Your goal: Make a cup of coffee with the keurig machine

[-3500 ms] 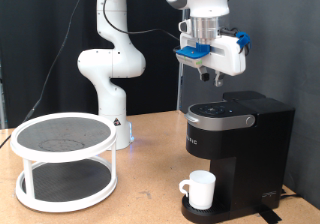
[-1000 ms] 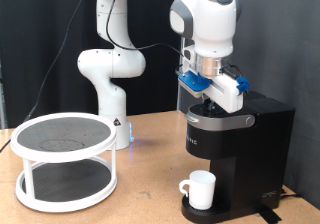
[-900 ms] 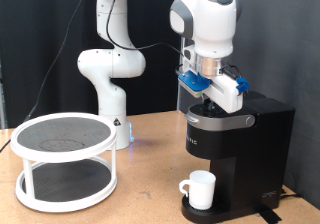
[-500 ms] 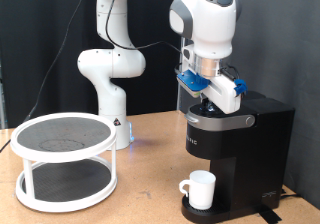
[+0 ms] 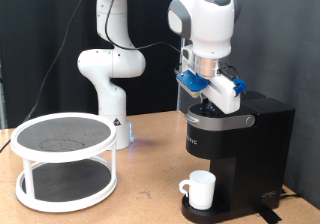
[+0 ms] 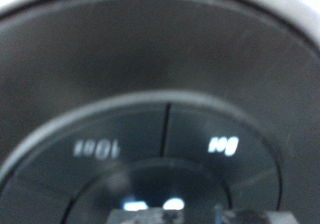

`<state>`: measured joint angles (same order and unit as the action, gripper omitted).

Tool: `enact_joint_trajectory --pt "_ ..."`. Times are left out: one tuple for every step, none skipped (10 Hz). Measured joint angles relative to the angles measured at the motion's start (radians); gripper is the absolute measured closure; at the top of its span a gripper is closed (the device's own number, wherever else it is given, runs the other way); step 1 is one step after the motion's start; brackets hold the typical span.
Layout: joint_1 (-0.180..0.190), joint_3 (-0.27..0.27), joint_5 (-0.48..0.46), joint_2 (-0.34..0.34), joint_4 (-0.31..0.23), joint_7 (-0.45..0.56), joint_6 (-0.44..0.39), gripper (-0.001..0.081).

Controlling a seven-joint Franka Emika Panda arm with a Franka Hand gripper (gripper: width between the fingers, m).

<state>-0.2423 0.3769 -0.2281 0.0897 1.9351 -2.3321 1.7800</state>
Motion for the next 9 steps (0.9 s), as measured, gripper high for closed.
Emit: enact_joint_trajectory --pt "-0.003 0.0 -0.036 -0.01 0.0 0.044 0.001 0.0806" --pt "-0.009 0.0 -0.071 -0.026 -0.001 0.084 0.0 0.0806" --pt "-0.015 -0.001 -0.097 -0.048 -0.002 0.112 -0.009 0.0806" --pt "-0.022 -0.003 -0.114 -0.071 -0.002 0.128 -0.02 0.0806" --pt "-0.027 -0.005 -0.117 -0.09 -0.004 0.131 -0.035 0.0806" --pt "-0.03 -0.008 -0.117 -0.102 -0.007 0.131 -0.054 0.0806" --pt "-0.033 -0.01 -0.116 -0.108 -0.011 0.13 -0.067 0.0806" --pt "-0.034 -0.012 -0.114 -0.11 -0.014 0.128 -0.08 0.0806" --pt "-0.036 -0.012 -0.113 -0.111 -0.016 0.126 -0.086 0.0806"
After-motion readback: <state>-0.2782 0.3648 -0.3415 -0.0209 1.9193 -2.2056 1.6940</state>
